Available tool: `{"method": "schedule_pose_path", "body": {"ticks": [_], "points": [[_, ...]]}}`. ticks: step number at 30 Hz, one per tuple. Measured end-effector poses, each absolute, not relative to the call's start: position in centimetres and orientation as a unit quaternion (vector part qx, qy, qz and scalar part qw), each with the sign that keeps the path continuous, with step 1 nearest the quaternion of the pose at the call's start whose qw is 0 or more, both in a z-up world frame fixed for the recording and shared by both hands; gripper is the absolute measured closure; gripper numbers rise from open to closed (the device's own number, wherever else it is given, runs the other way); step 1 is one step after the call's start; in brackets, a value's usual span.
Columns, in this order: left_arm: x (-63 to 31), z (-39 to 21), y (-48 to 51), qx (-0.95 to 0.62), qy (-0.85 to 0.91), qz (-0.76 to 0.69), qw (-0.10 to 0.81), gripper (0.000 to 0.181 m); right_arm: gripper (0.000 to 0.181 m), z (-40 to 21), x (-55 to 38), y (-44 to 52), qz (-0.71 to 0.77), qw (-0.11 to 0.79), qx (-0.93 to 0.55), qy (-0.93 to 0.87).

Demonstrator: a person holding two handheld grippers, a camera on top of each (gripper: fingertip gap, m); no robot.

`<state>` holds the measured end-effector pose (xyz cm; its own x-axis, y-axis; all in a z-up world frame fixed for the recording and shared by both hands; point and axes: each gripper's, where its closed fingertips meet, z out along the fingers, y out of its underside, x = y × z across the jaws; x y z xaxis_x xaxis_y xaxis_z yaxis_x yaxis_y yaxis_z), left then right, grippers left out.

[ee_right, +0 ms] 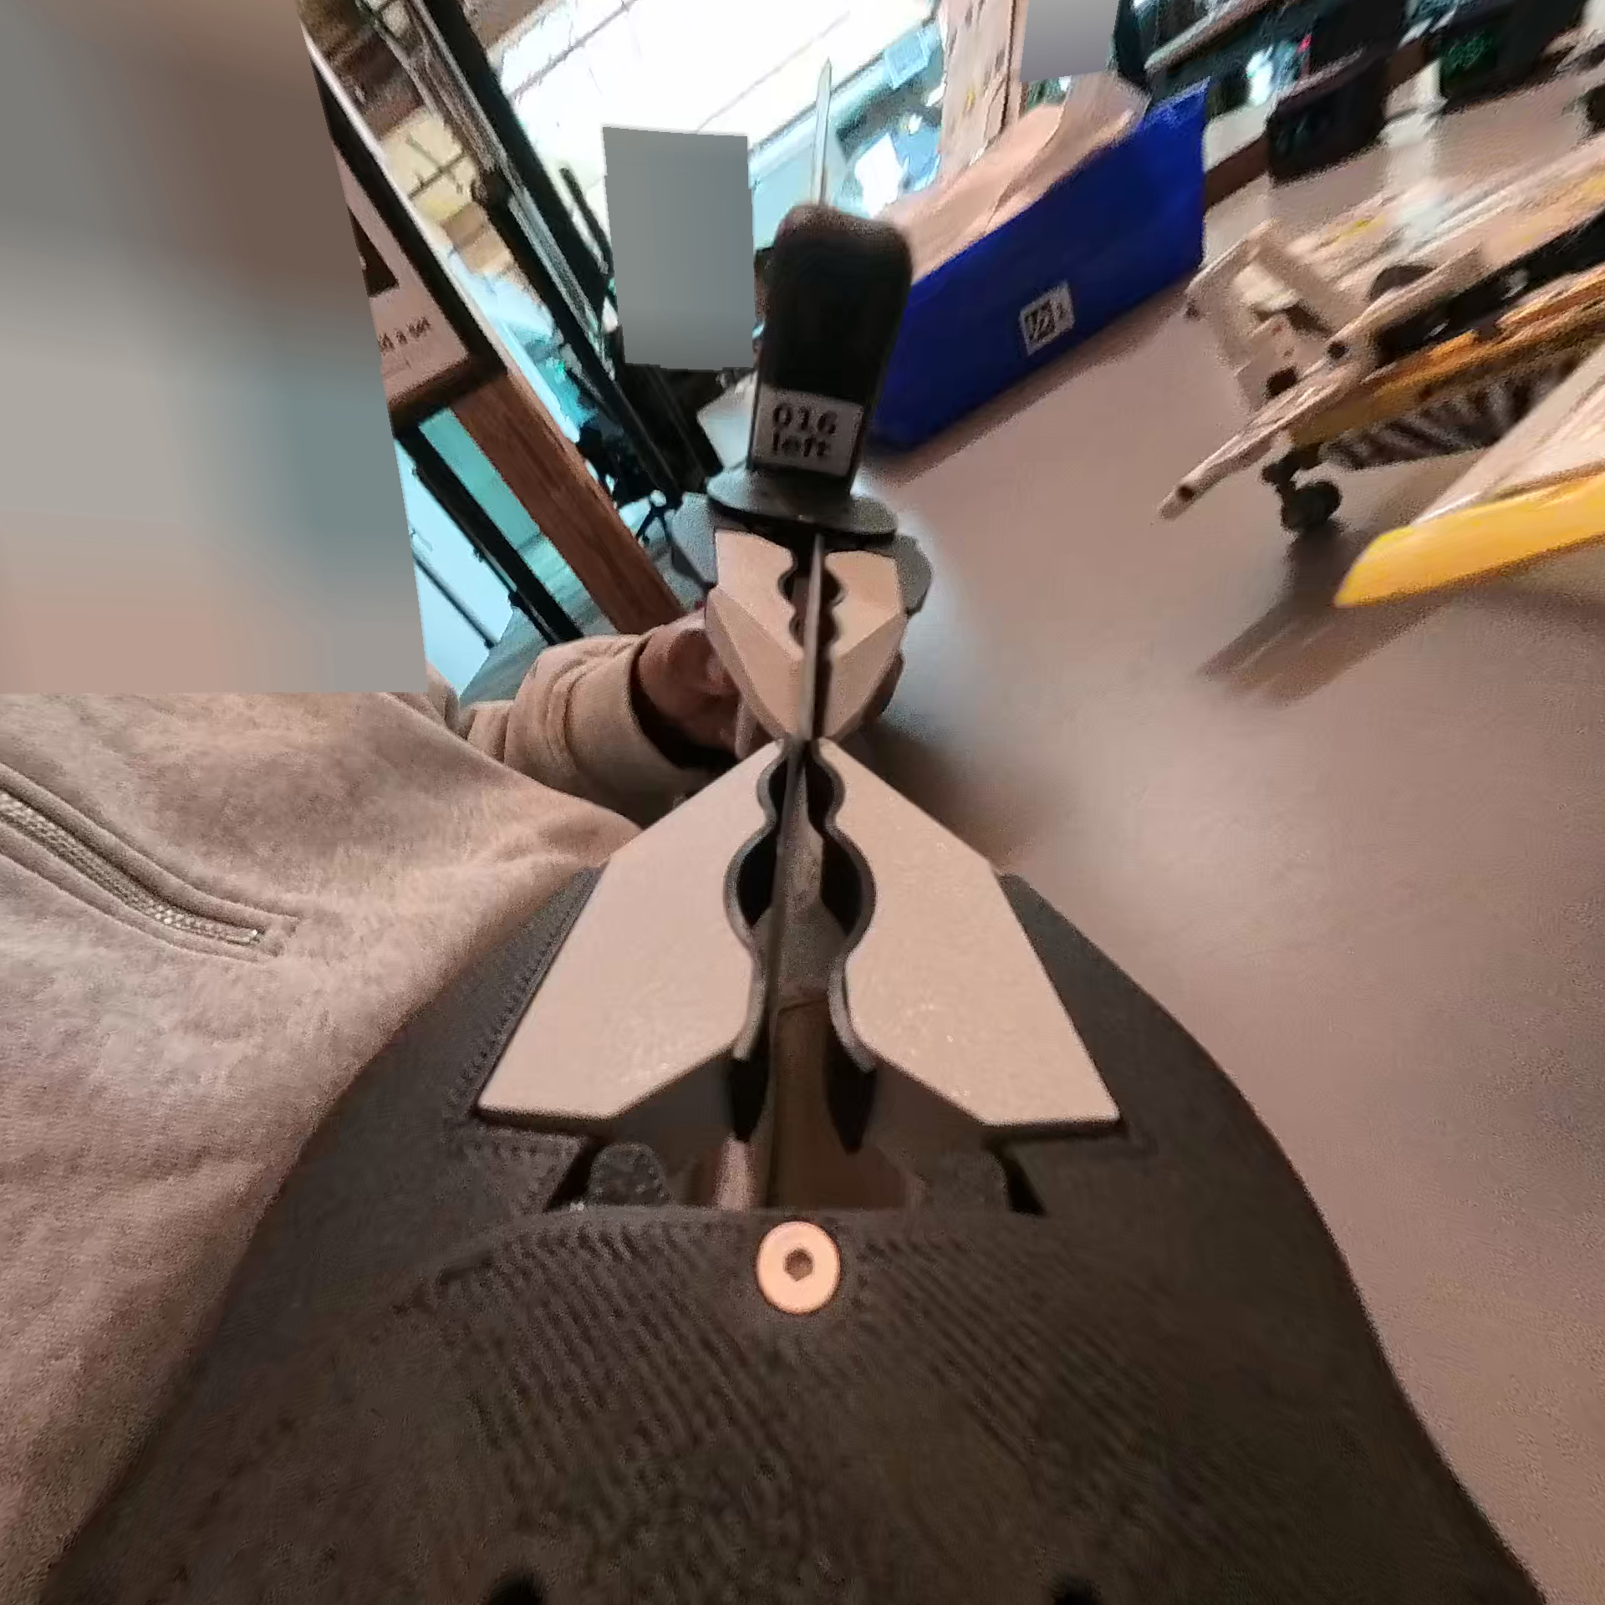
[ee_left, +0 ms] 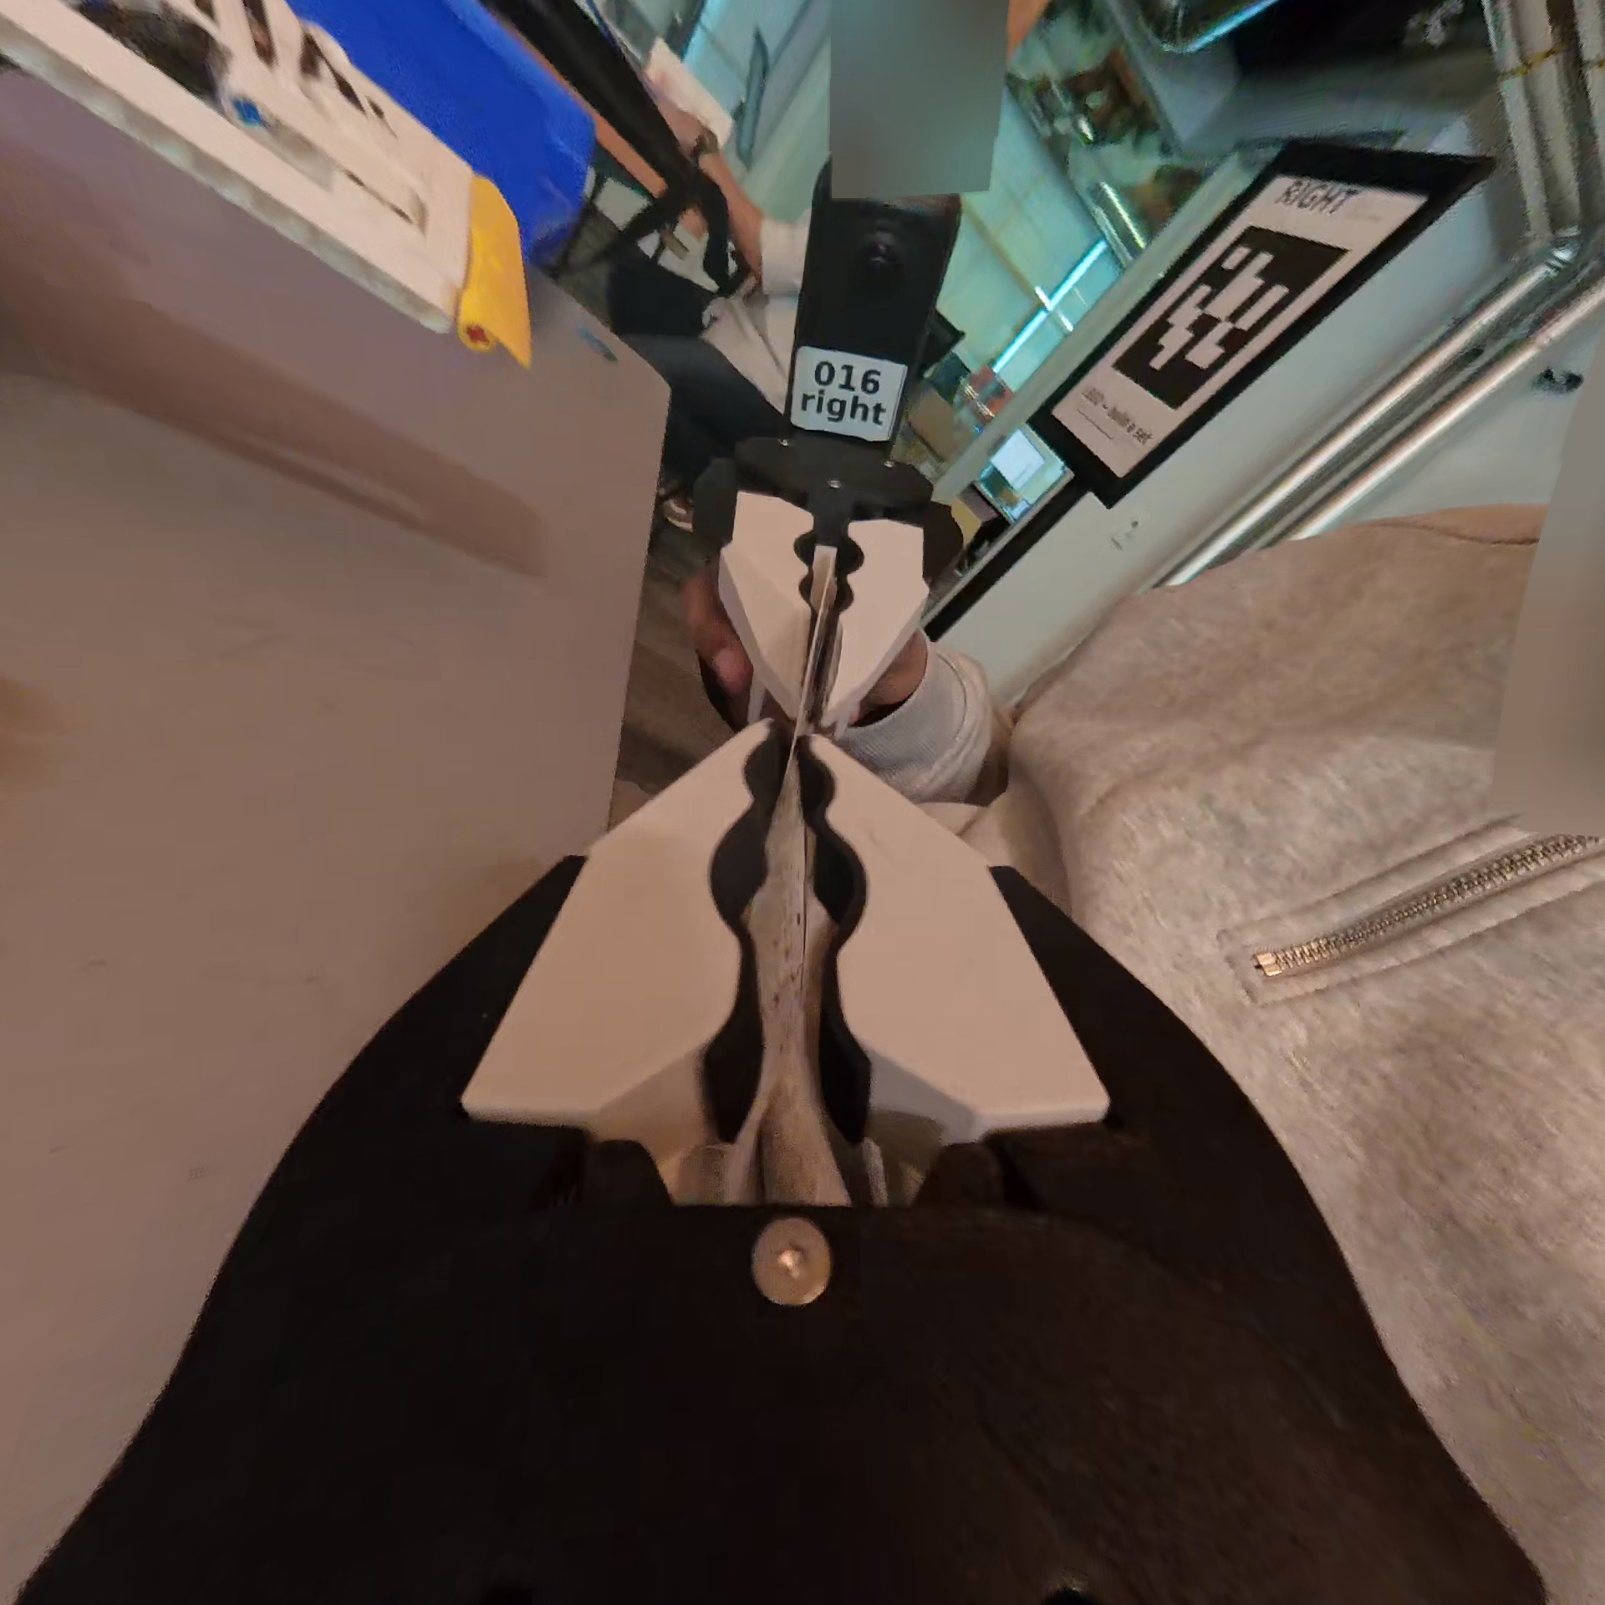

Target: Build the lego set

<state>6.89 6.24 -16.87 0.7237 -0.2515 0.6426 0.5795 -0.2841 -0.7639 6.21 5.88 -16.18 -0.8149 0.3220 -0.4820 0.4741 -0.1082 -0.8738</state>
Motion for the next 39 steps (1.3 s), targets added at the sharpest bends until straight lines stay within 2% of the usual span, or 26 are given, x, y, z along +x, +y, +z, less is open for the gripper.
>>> {"method": "schedule_pose_path", "body": {"ticks": [7,11,16,19,22,27,30,36,39], "points": [[6.9,-17.2,6.0,-0.718,-0.118,-0.371,0.577,0.181,0.181,-14.9,5.0,6.0,-0.715,0.066,0.297,0.63],[5.2,-16.3,5.8,-0.698,-0.149,-0.334,0.615,0.175,0.181,-15.0,4.5,6.1,-0.713,0.056,0.313,0.625],[3.7,-14.0,4.8,-0.69,-0.099,-0.144,0.702,0.173,0.181,-14.6,4.0,6.6,-0.725,0.064,0.338,0.597],[3.8,-14.1,4.6,-0.714,-0.04,0.015,0.699,0.172,0.181,-14.8,3.6,7.1,-0.734,0.079,0.36,0.57],[5.3,-13.9,5.3,-0.721,0.01,0.082,0.688,0.168,0.181,-14.5,3.5,7.4,-0.745,0.093,0.374,0.545],[4.6,-15.6,6.4,-0.745,0.002,0.168,0.645,0.141,0.181,-14.5,4.5,6.5,-0.736,0.113,0.364,0.559],[4.9,-15.4,6.5,-0.733,0.019,0.216,0.645,0.143,0.181,-14.3,4.8,6.2,-0.737,0.126,0.363,0.556],[4.7,-13.6,5.5,-0.667,0.042,0.363,0.649,0.16,0.181,-14.4,4.6,6.7,-0.737,0.132,0.379,0.544],[5.7,-14.5,6.0,-0.687,0.055,0.328,0.647,0.164,0.181,-14.3,4.5,6.9,-0.741,0.144,0.382,0.534]]}}
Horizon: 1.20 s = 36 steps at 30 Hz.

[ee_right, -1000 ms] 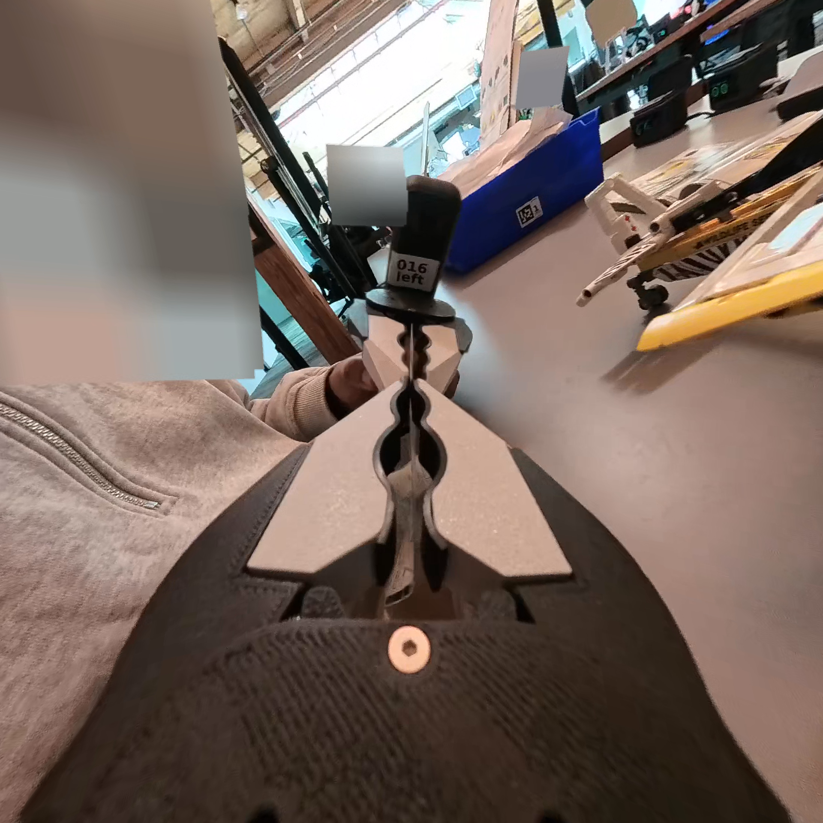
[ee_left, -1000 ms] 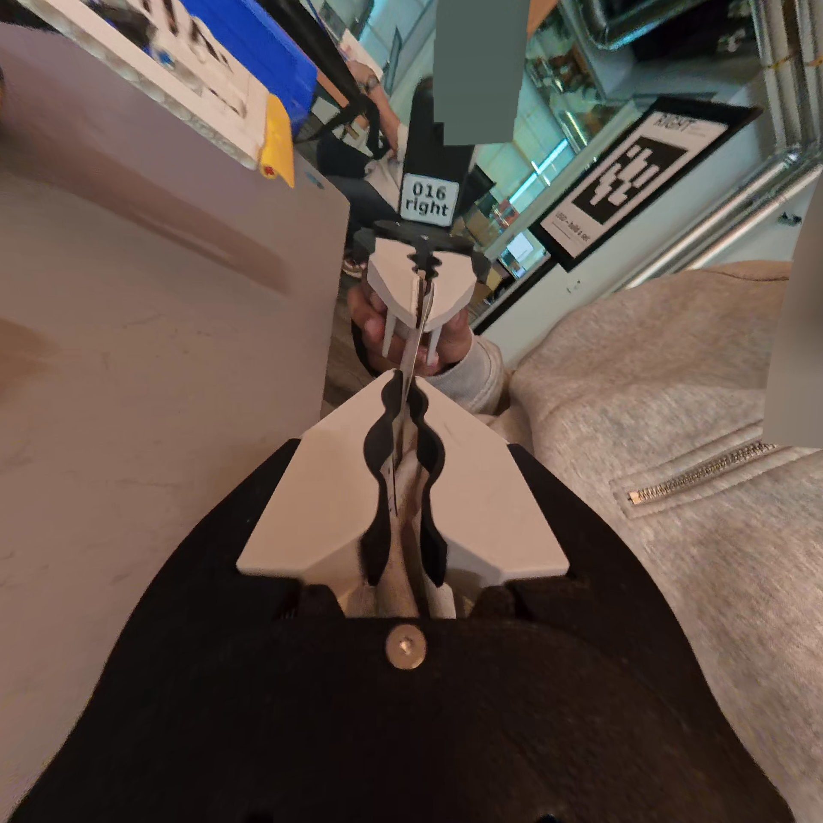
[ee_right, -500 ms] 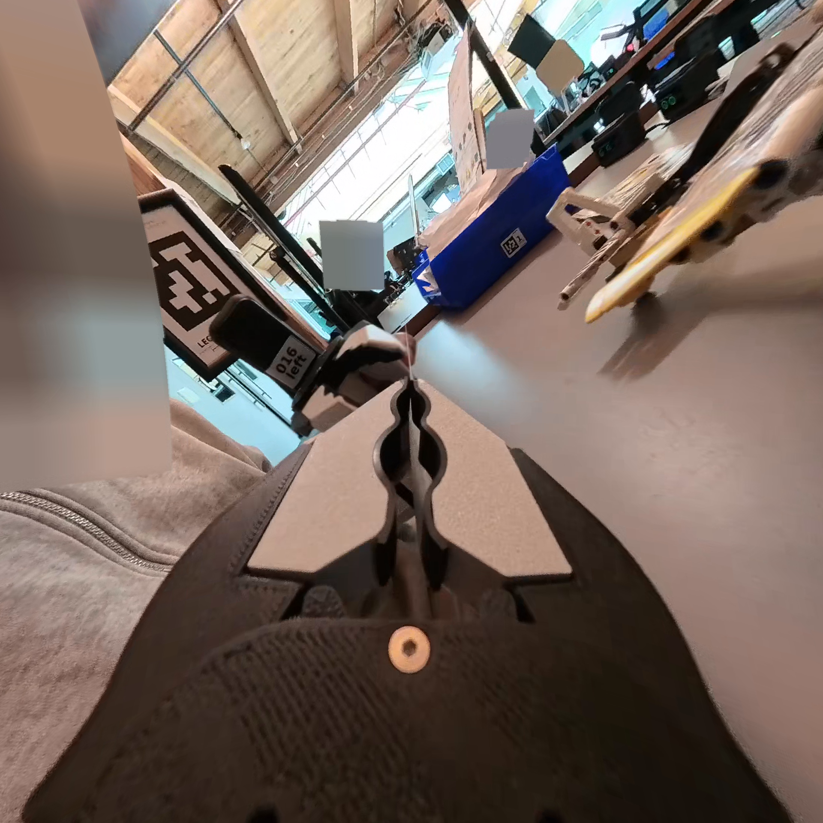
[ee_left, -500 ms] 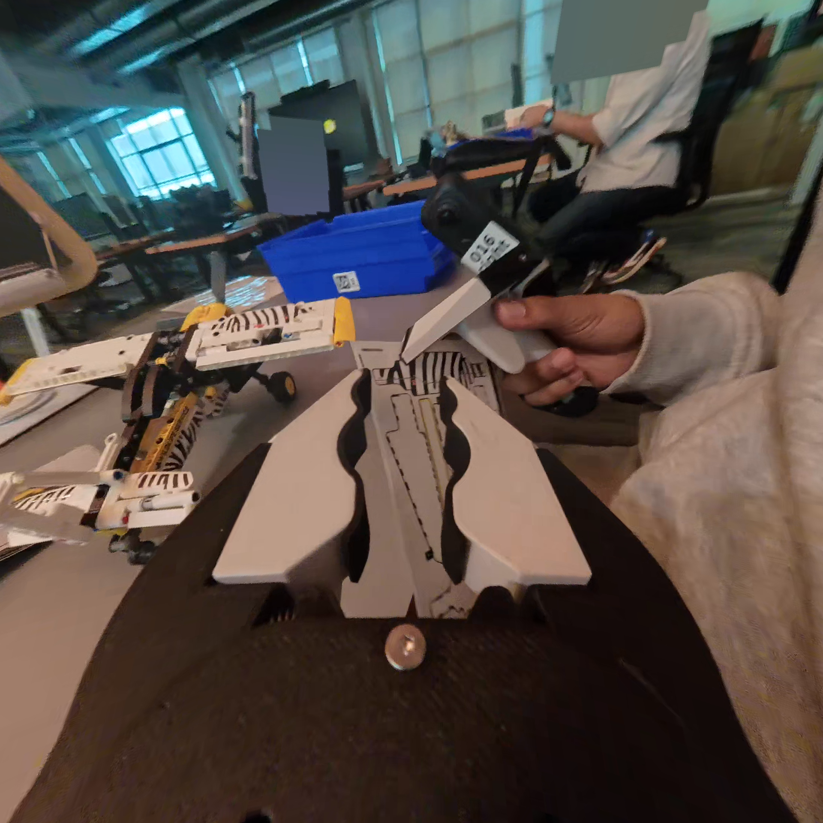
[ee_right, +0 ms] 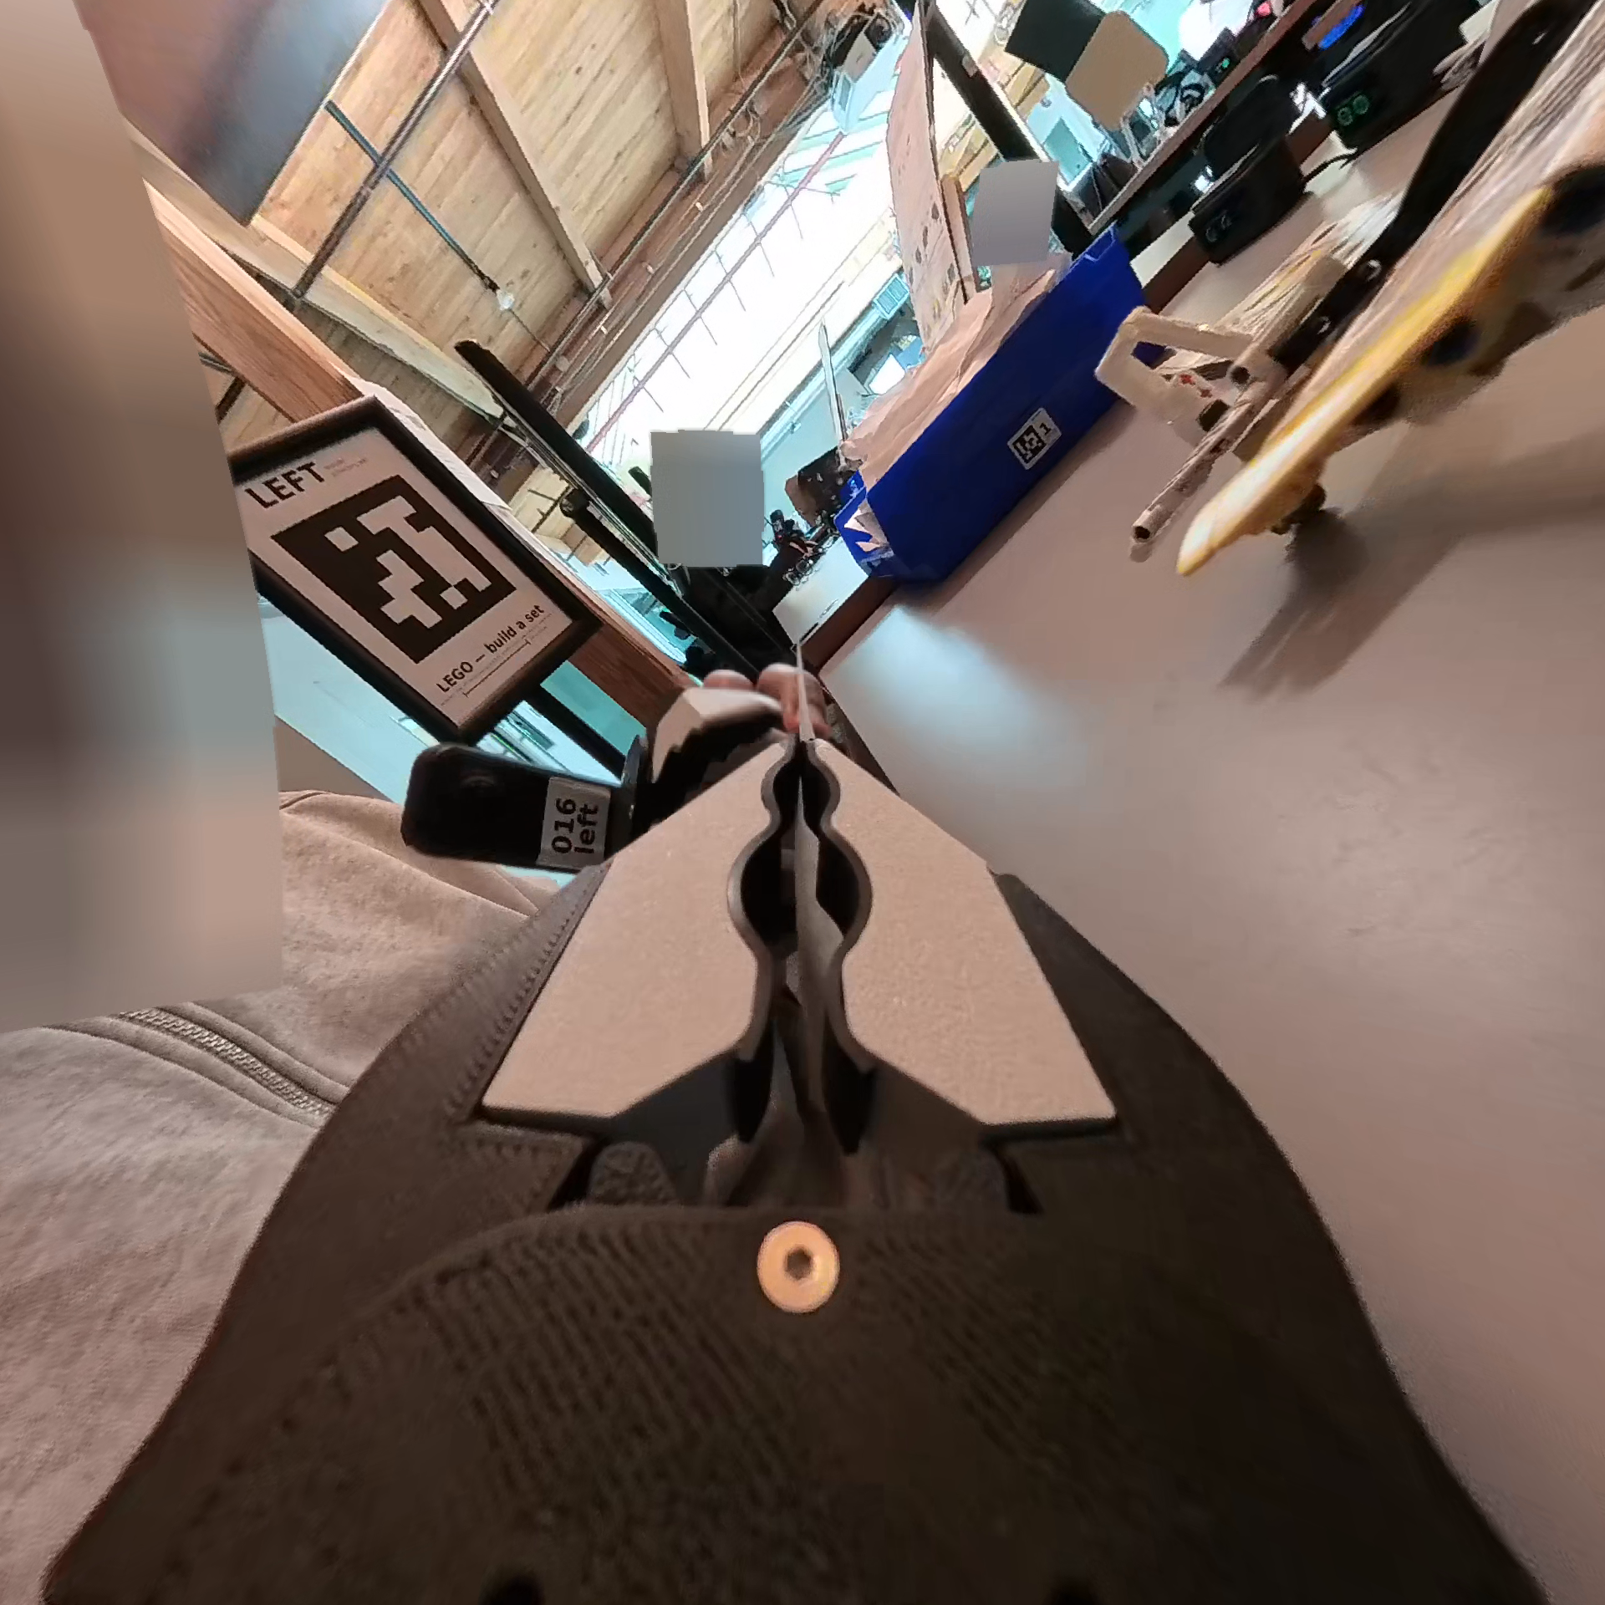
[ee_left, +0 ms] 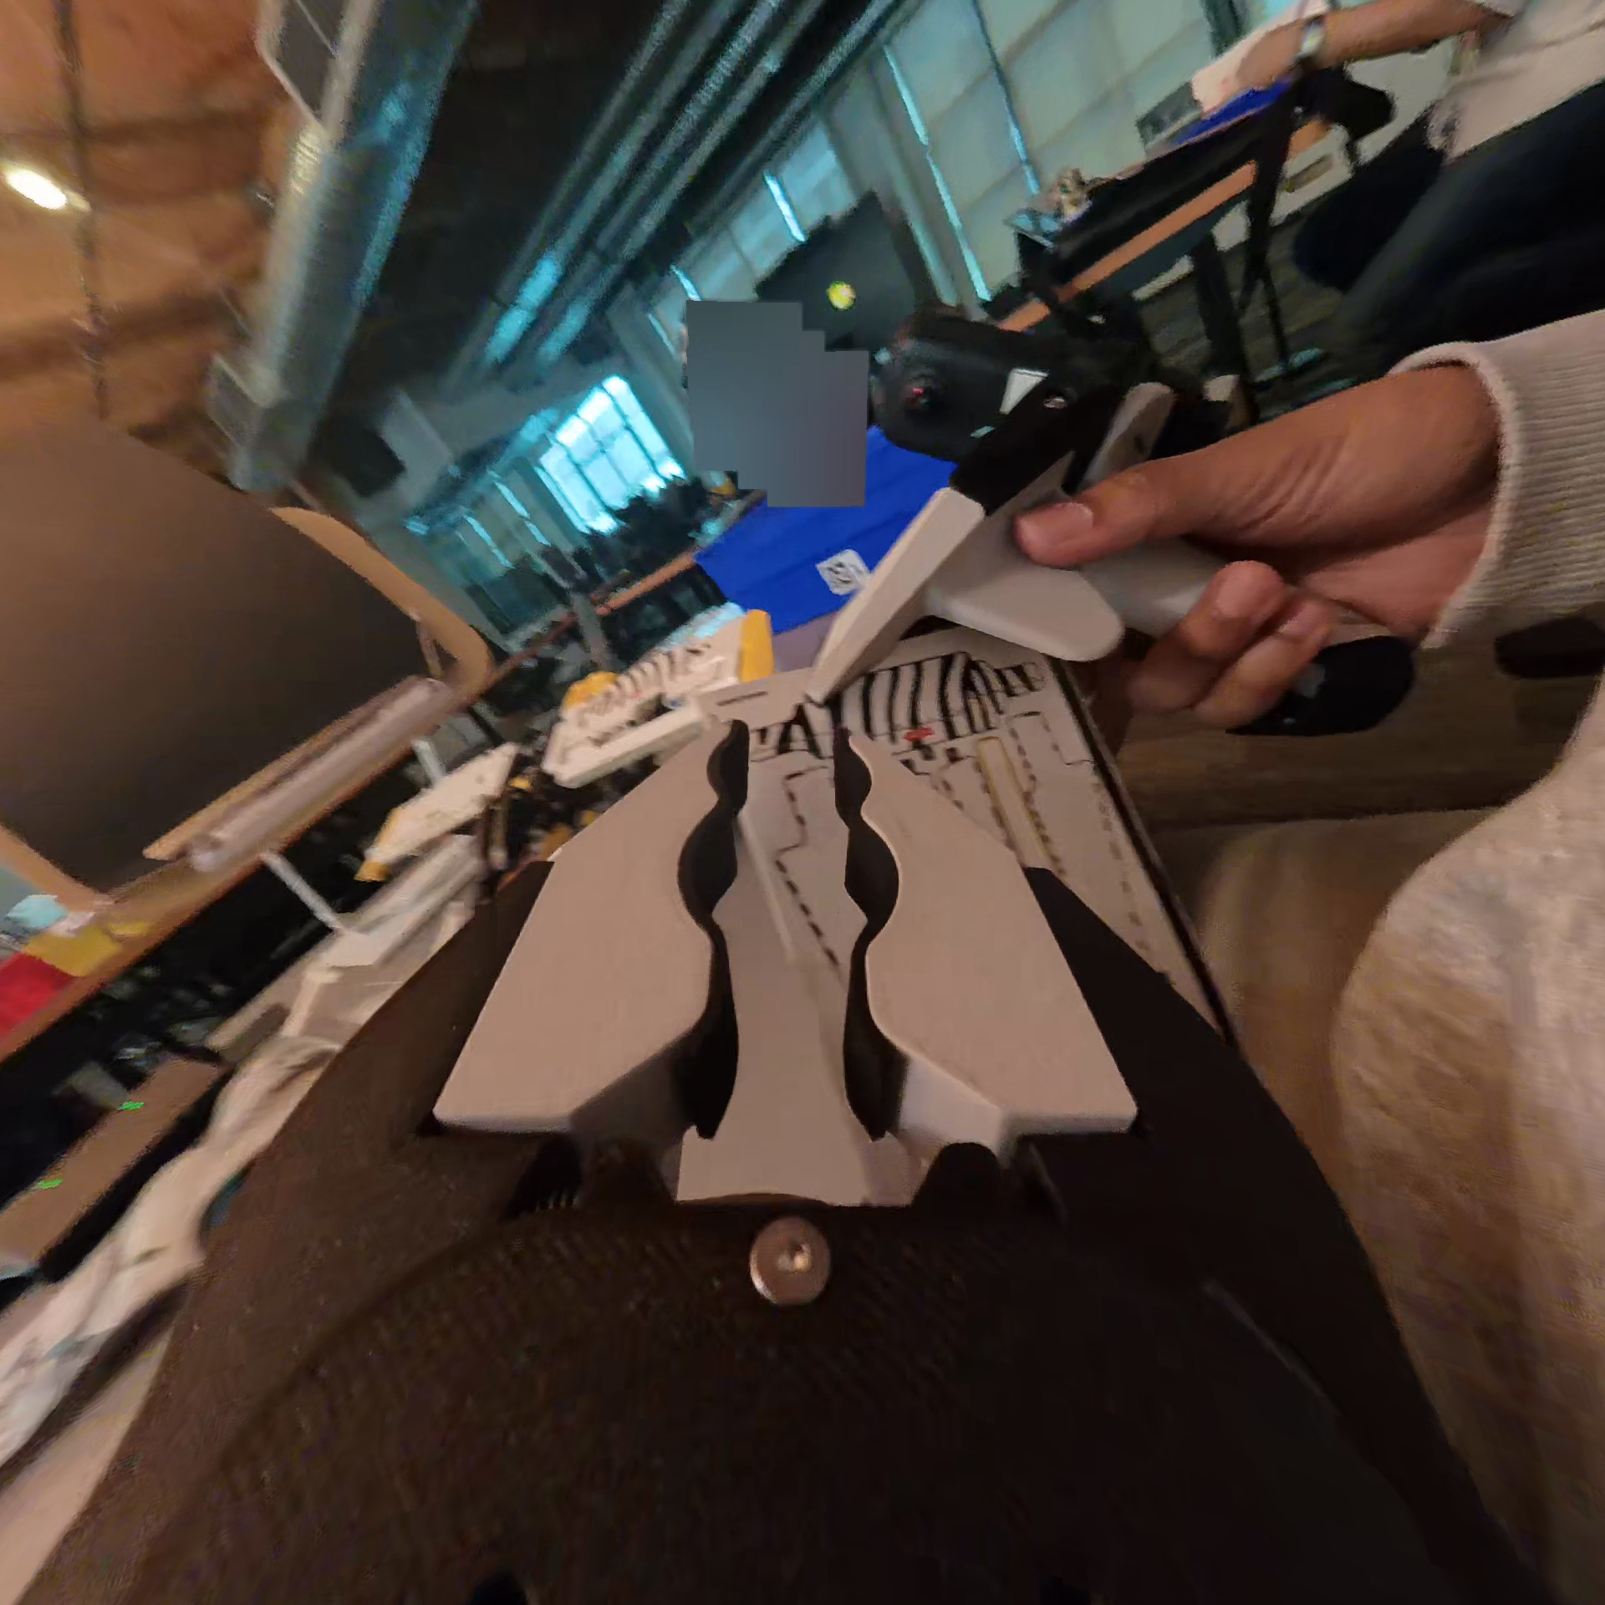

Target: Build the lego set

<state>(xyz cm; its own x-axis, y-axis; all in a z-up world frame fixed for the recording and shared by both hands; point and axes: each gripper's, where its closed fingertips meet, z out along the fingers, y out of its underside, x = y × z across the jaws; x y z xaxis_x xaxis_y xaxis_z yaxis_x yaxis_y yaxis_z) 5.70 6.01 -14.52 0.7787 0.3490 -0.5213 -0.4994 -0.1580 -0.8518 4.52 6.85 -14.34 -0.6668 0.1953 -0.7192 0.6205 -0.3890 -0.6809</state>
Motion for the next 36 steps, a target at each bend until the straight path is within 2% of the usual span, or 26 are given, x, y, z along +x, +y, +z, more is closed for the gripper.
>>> {"method": "schedule_pose_path", "body": {"ticks": [3,15,23,30,36], "points": [[6.1,-15.2,6.4,-0.714,0.047,0.274,0.642,0.171,0.181,-14.4,4.7,6.6,-0.739,0.149,0.379,0.537],[5.6,-15.9,6.2,-0.723,0.033,0.249,0.643,0.144,0.181,-15.0,5.1,5.9,-0.727,0.171,0.371,0.551],[5.6,-16.0,6.0,-0.731,0.014,0.194,0.654,0.142,0.181,-14.8,5.4,5.8,-0.727,0.169,0.364,0.557],[5.0,-14.7,5.3,-0.705,0.002,0.227,0.671,0.143,0.181,-14.6,4.7,6.7,-0.736,0.156,0.381,0.538],[5.7,-15.4,6.0,-0.719,-0.003,0.184,0.67,0.143,0.181,-14.7,4.6,6.6,-0.735,0.153,0.384,0.537]]}}
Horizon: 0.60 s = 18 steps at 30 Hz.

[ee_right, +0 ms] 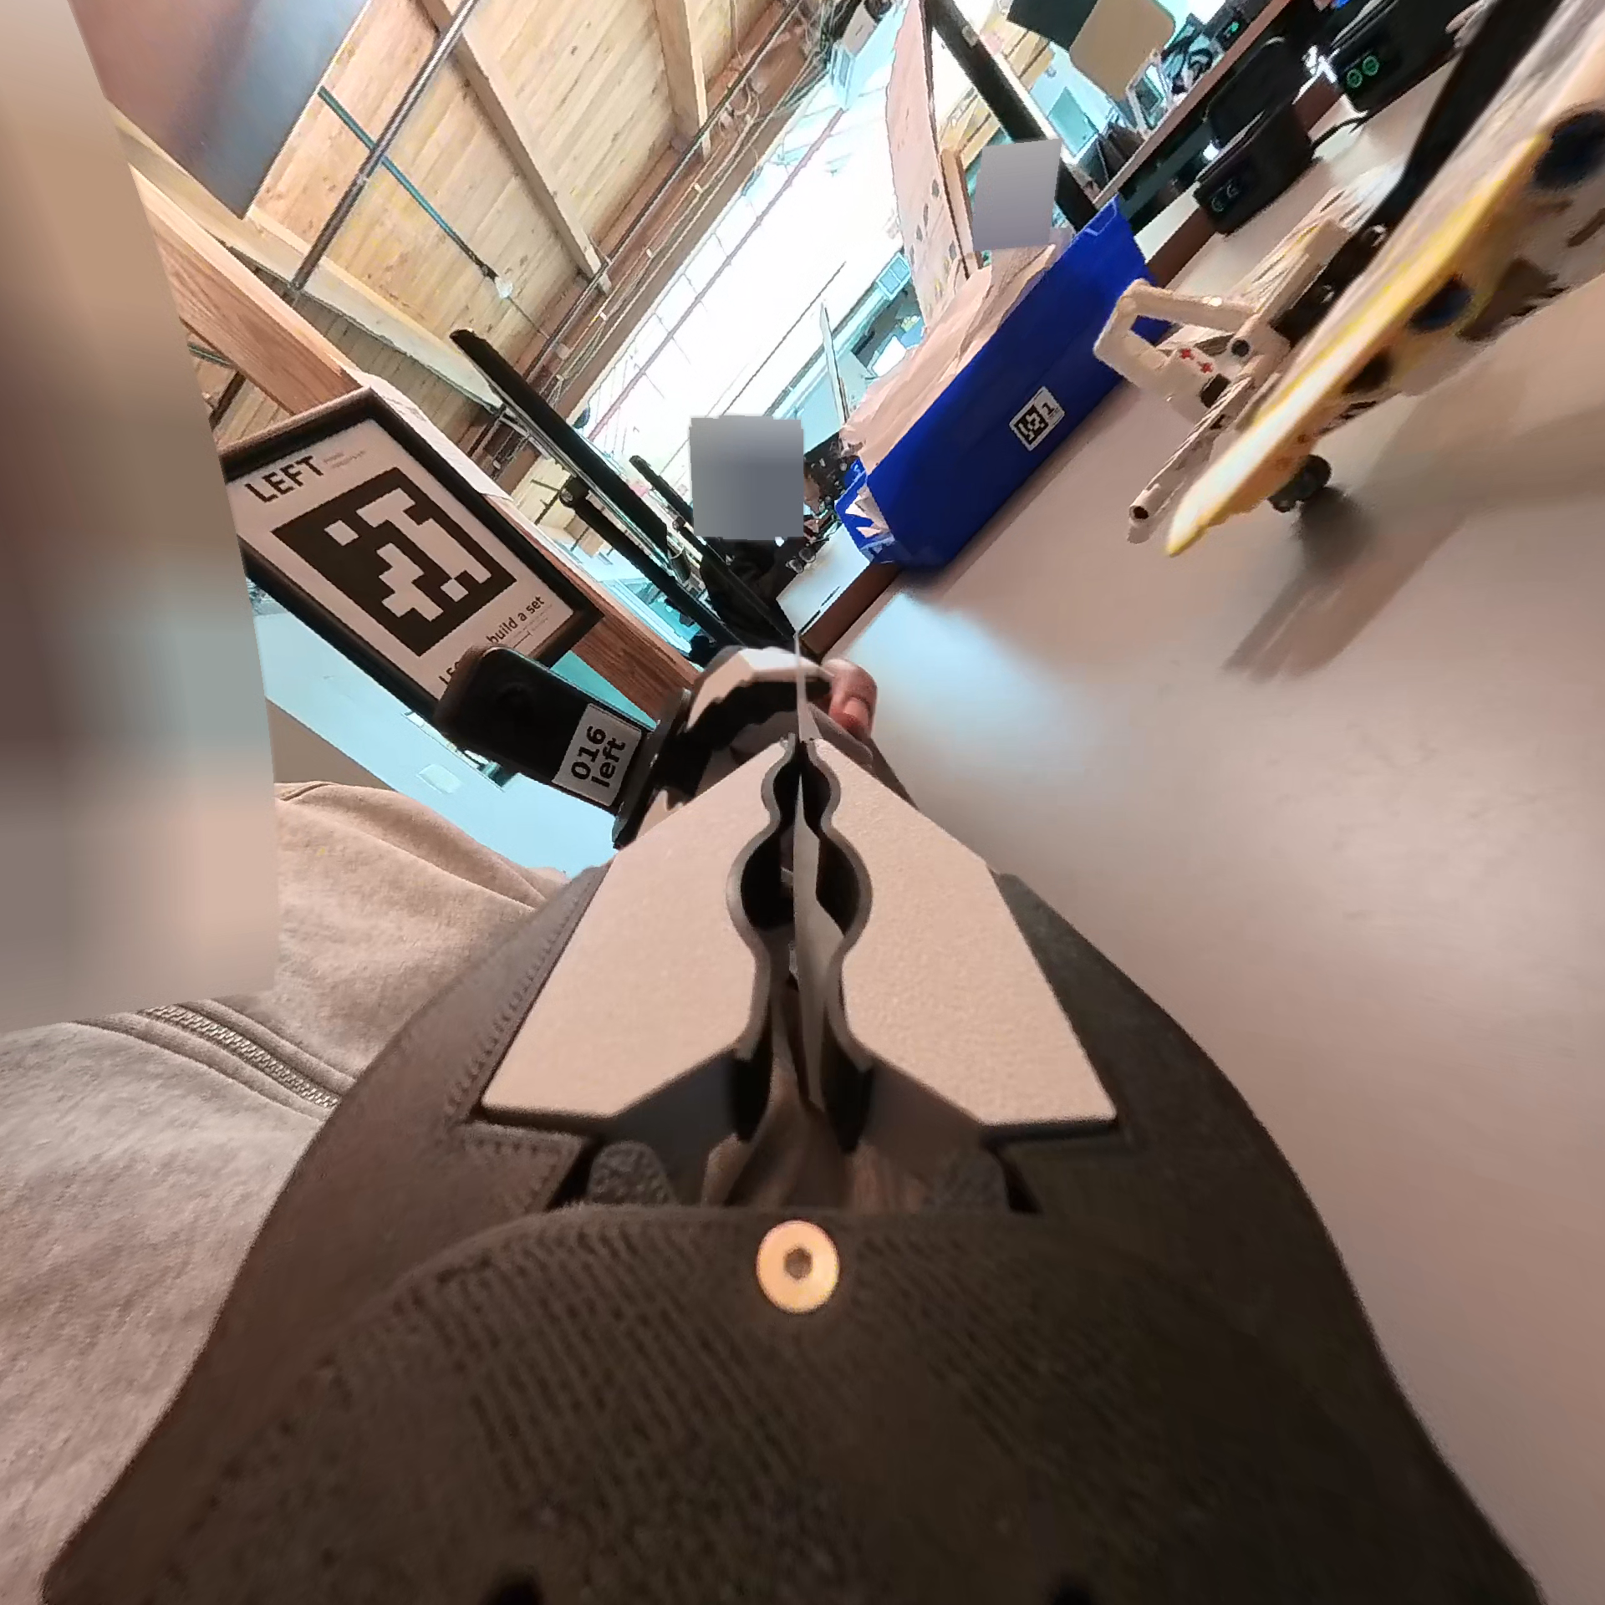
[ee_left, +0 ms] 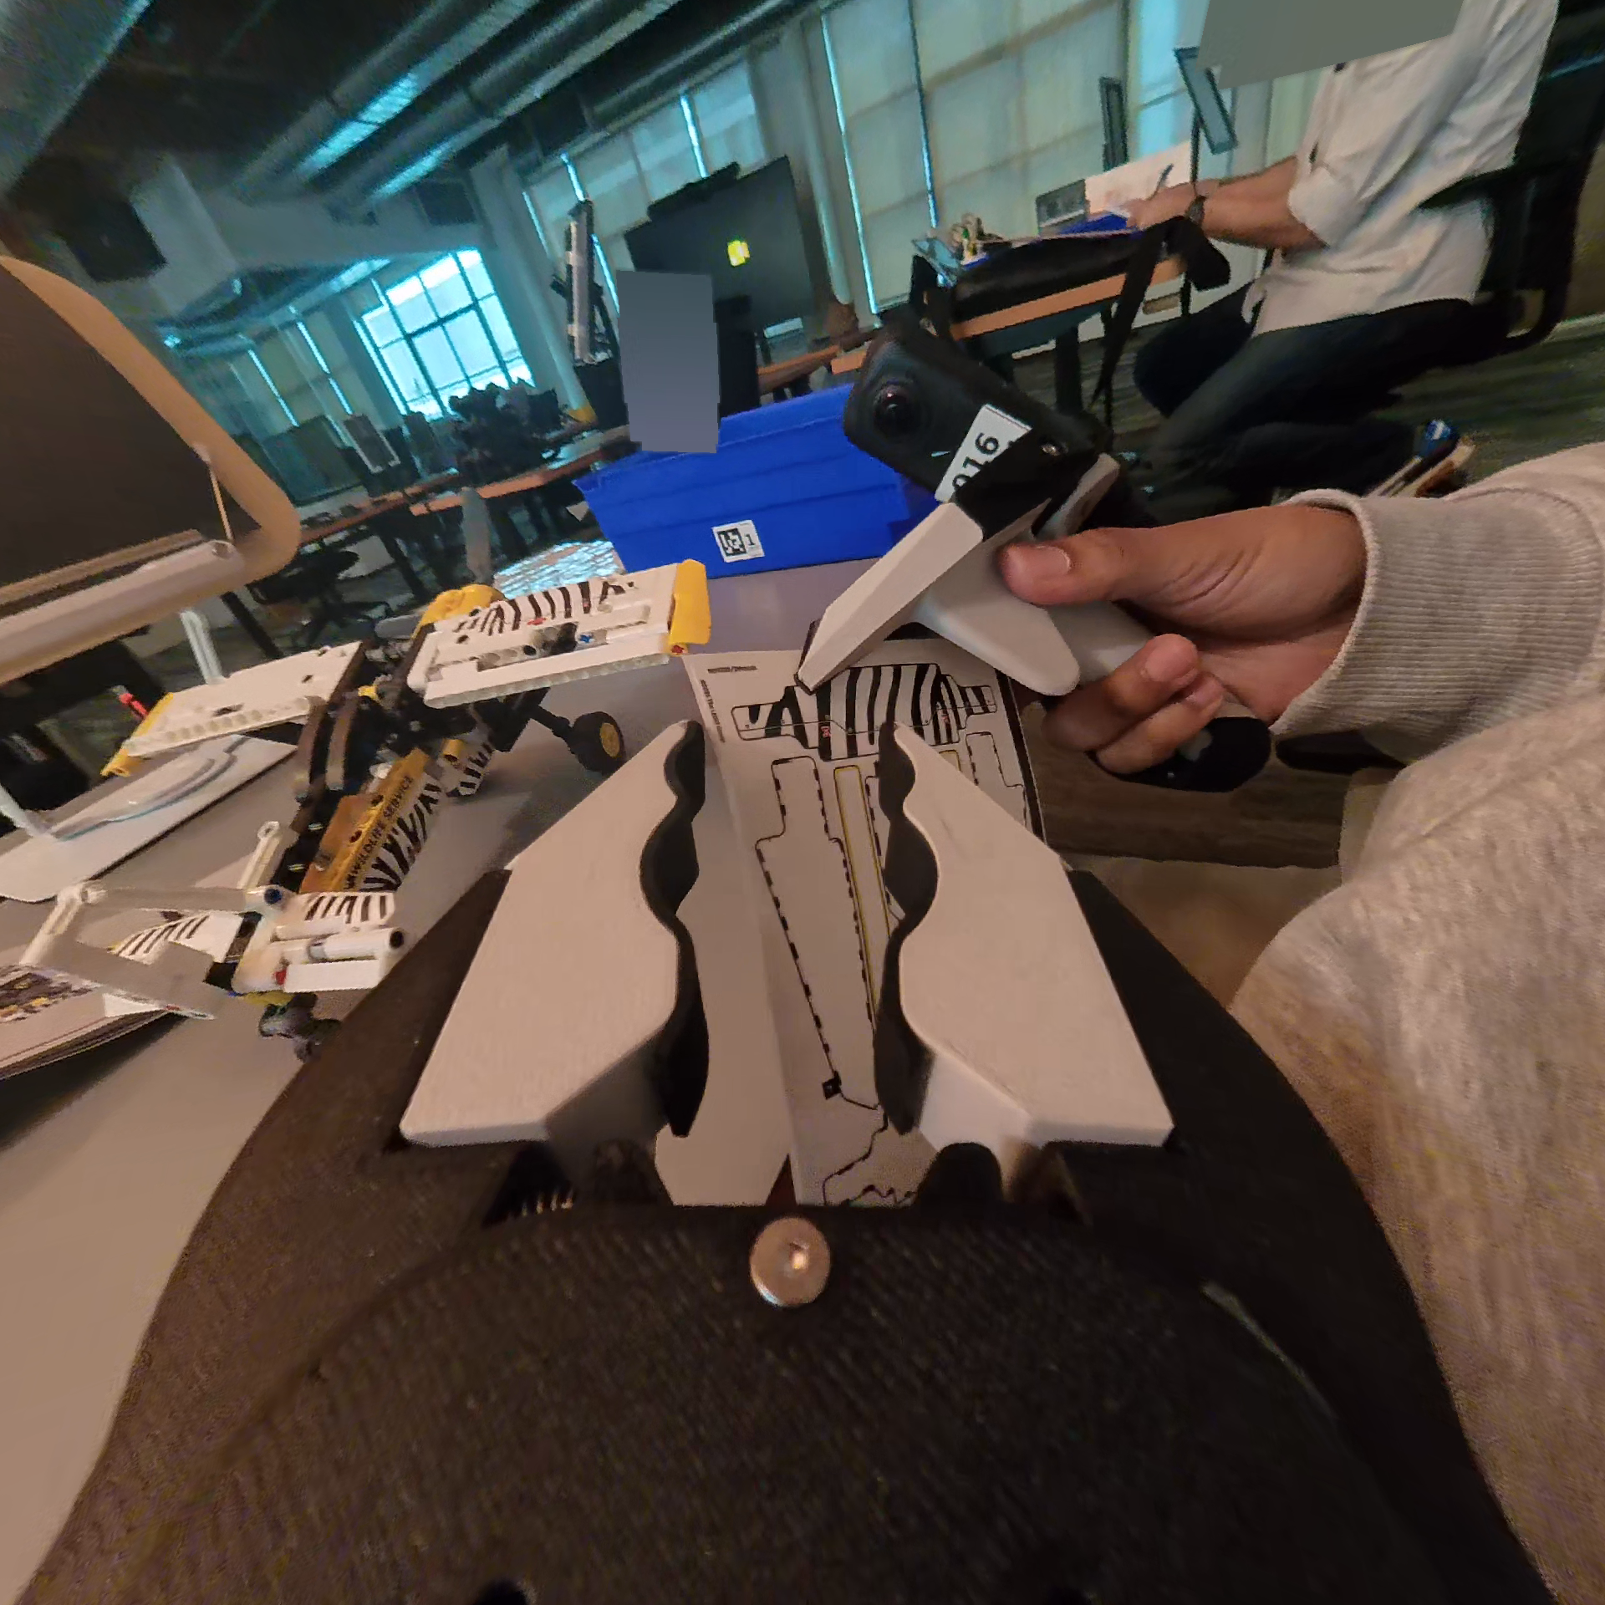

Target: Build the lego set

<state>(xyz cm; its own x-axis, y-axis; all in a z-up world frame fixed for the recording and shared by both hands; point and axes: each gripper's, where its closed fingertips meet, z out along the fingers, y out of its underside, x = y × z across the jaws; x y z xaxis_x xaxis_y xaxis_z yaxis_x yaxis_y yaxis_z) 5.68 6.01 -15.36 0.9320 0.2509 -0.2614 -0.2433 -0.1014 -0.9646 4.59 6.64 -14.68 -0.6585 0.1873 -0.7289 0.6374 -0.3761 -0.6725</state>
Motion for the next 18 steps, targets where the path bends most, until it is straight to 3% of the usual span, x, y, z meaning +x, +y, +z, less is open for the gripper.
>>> {"method": "schedule_pose_path", "body": {"ticks": [18], "points": [[5.9,-16.6,6.4,-0.739,0.004,0.171,0.652,0.163,0.181,-14.4,4.7,6.7,-0.743,0.172,0.381,0.522]]}}
